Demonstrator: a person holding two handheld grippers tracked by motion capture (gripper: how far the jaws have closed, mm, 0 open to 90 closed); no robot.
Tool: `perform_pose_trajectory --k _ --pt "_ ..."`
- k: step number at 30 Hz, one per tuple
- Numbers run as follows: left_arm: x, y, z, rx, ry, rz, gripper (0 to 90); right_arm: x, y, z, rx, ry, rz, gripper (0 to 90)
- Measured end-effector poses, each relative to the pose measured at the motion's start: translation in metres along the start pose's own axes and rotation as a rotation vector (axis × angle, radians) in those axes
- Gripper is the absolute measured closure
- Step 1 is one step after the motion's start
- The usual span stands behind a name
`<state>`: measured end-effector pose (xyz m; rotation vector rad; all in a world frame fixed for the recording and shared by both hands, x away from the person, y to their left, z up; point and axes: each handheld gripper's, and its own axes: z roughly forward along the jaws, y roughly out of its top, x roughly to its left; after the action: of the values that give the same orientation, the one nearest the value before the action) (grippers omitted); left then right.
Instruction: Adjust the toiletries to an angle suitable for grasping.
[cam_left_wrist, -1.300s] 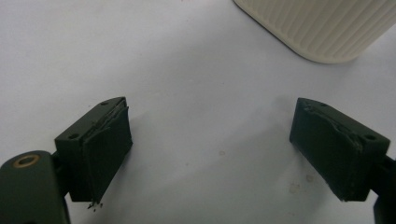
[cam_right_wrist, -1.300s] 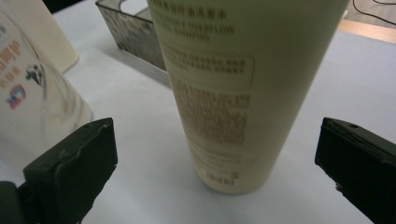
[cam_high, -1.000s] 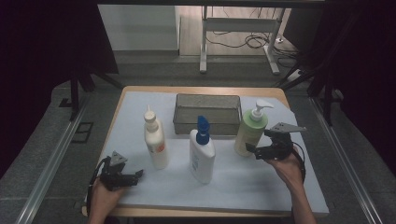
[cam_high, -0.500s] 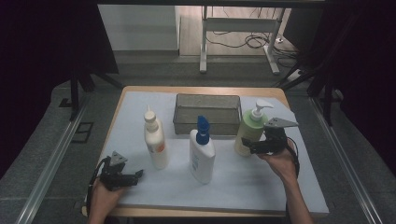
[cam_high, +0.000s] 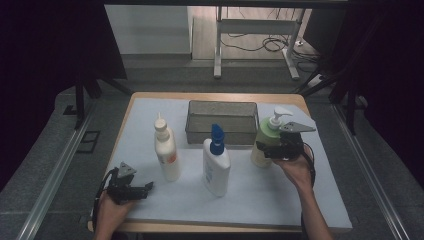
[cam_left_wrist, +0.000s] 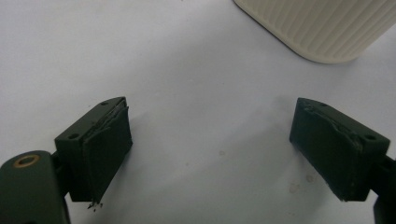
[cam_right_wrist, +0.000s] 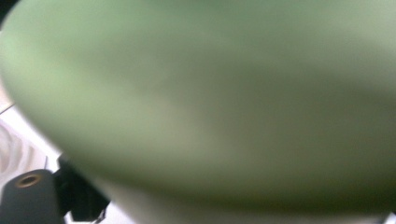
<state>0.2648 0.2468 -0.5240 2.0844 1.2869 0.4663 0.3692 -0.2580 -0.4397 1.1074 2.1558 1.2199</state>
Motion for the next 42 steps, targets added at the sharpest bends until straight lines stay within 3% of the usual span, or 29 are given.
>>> perform_pose_trajectory --k 10,21,29,42 --pt "0.0 0.0 0.0 0.001 0.0 0.003 12.4 0.003 0.005 -0.001 0.045 -0.031 -0.001 12.4" --pt "0.0 0.0 0.0 0.0 0.0 0.001 12.4 0.005 0.007 -0.009 0.044 -0.033 0.013 12.8" --pt "0.0 0.0 0.0 0.0 0.0 0.002 12.4 0.01 0.017 -0.021 0.034 -0.017 -0.002 12.8" --pt "0.0 0.0 0.0 0.0 0.0 0.002 12.4 0.025 0.045 -0.032 0.029 0.05 -0.017 12.8"
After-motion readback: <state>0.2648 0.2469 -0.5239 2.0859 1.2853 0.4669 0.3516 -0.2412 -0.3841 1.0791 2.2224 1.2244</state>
